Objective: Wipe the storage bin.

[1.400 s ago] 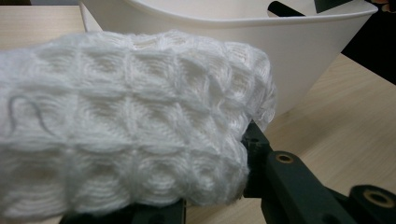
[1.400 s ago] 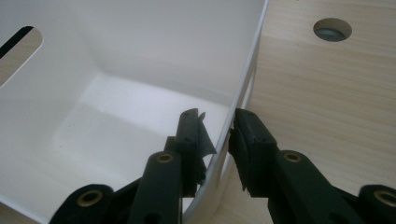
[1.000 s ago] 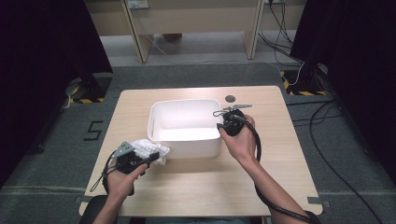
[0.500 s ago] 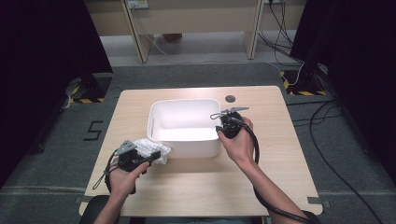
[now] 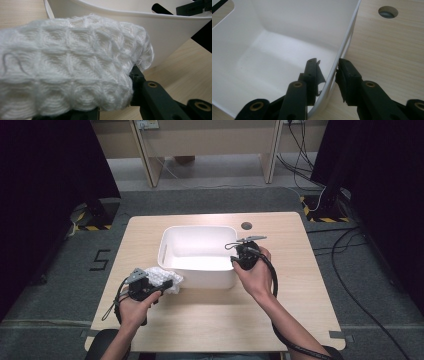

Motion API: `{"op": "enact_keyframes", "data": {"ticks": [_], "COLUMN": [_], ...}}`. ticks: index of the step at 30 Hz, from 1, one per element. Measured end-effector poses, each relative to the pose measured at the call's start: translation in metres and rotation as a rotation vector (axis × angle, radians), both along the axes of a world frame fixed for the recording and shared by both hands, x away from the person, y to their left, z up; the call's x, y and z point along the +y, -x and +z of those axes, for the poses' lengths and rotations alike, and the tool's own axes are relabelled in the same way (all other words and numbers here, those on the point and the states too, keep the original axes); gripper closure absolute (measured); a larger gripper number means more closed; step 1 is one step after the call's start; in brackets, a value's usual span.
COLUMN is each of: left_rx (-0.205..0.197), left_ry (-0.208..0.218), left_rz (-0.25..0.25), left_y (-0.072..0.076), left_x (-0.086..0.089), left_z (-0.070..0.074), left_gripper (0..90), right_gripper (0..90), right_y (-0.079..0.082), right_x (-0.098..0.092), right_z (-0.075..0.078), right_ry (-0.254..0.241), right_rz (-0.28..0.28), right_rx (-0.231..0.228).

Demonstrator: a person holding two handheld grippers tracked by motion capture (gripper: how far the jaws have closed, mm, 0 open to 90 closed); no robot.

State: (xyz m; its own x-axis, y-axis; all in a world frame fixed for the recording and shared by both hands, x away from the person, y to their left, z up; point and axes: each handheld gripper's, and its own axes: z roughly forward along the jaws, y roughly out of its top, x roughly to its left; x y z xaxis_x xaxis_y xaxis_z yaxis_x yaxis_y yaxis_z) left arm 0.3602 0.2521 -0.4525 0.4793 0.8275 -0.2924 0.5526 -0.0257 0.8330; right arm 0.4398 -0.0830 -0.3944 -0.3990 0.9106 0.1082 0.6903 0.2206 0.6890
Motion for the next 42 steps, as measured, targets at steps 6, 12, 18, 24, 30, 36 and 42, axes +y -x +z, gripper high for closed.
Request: {"op": "enact_keyframes", "data": {"ticks": [6,12,18,24,30,36,42], "left_rx": [0.012,0.028,0.042,0.058,0.073,0.093,0.102], "left_ry": [0.000,-0.006,-0.010,-0.016,-0.020,-0.031,-0.044], "left_rz": [0.002,0.001,0.001,-0.004,-0.003,-0.005,-0.004], "left_y": [-0.003,-0.005,-0.007,-0.008,-0.009,-0.012,-0.013], "left_x": [0.000,0.000,-0.001,-0.003,-0.003,-0.004,-0.004], "left_z": [-0.006,-0.013,-0.018,-0.024,-0.030,-0.036,-0.041], "left_gripper": [75.4,75.4,75.4,75.4,75.4,75.4,75.4], "right_gripper": [70.6,70.5,70.5,70.5,70.5,70.4,70.3], "right_y": [0.001,0.001,0.001,0.001,0.001,0.002,0.002], "right_x": [0.001,0.001,0.001,0.001,0.001,0.001,0.001], "right_z": [-0.001,-0.001,-0.001,-0.001,-0.001,-0.001,-0.001], "right_ry": [0.005,0.003,0.002,0.002,0.001,0.001,0.001], "right_rz": [0.004,0.004,0.002,0.002,0.002,0.001,-0.001], "right_rx": [-0.013,-0.014,-0.015,-0.015,-0.016,-0.017,-0.016]}}
